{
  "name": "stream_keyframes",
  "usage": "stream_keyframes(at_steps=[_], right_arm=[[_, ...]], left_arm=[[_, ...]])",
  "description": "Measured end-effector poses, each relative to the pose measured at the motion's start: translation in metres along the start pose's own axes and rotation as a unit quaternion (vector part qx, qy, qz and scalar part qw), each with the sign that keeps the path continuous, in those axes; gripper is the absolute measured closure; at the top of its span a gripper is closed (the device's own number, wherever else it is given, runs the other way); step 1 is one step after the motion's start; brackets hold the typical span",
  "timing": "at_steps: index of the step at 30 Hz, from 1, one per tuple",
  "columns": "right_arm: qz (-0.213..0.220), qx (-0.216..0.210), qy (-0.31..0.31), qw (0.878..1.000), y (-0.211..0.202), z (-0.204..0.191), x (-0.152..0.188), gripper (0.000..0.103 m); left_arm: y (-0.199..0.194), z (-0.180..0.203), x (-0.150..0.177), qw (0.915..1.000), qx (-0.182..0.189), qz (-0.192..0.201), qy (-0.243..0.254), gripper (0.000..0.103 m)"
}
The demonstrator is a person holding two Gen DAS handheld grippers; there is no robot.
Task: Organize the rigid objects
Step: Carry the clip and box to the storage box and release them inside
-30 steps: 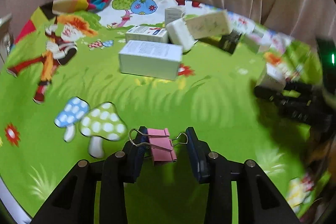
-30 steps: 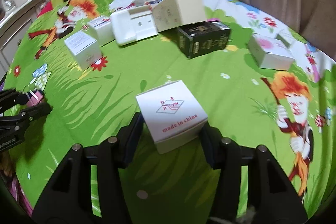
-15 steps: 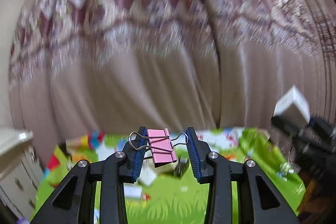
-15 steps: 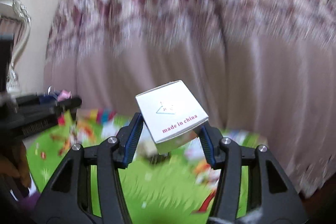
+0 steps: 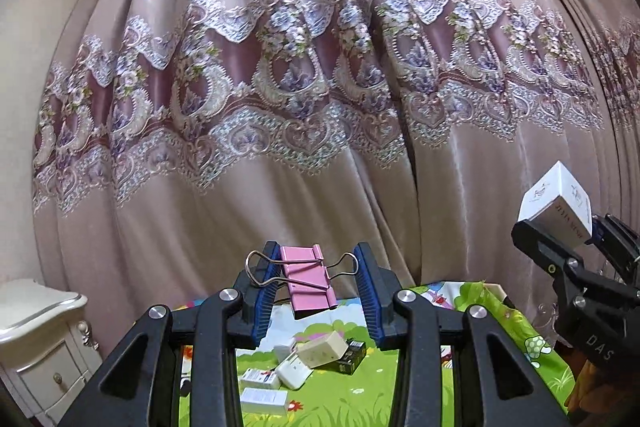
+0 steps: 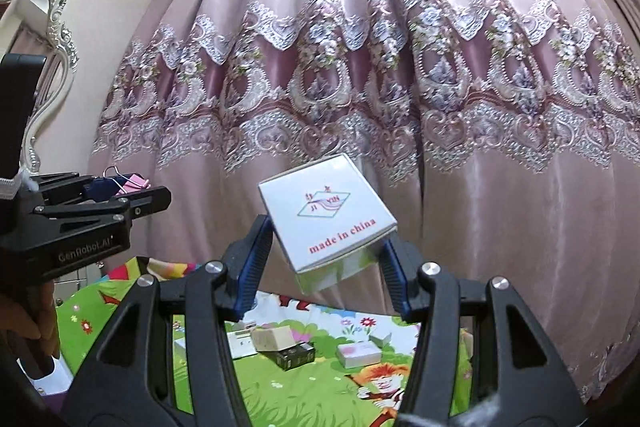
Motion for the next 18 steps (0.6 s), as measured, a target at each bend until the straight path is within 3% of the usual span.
stream_keyframes(at_steps=[10,18], right_arm=[[-0.009,-0.071,0.011,0.997,0.006,-0.04,-0.002,0.046],[-0.008,-0.185,0.002,0.983,0.004,-0.114,-0.017,0.046]], left_arm=[[-0.021,-0.056,0.01,0.9986,-0.049,-0.016,-0.013,0.064],[-0.041,-0.109,0.033,0.9927,-0.097,-0.064,-0.03,0.064]])
Point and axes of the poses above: each gripper's, at about its wrist camera, not at the fingertips, and y roughly the way its jaws point, z to its right, x to its underside, the point moved 10 cm from there along y, roughly the way its jaws point, and after that the axes turned 13 degrees about -y, right-handed, at the moved point
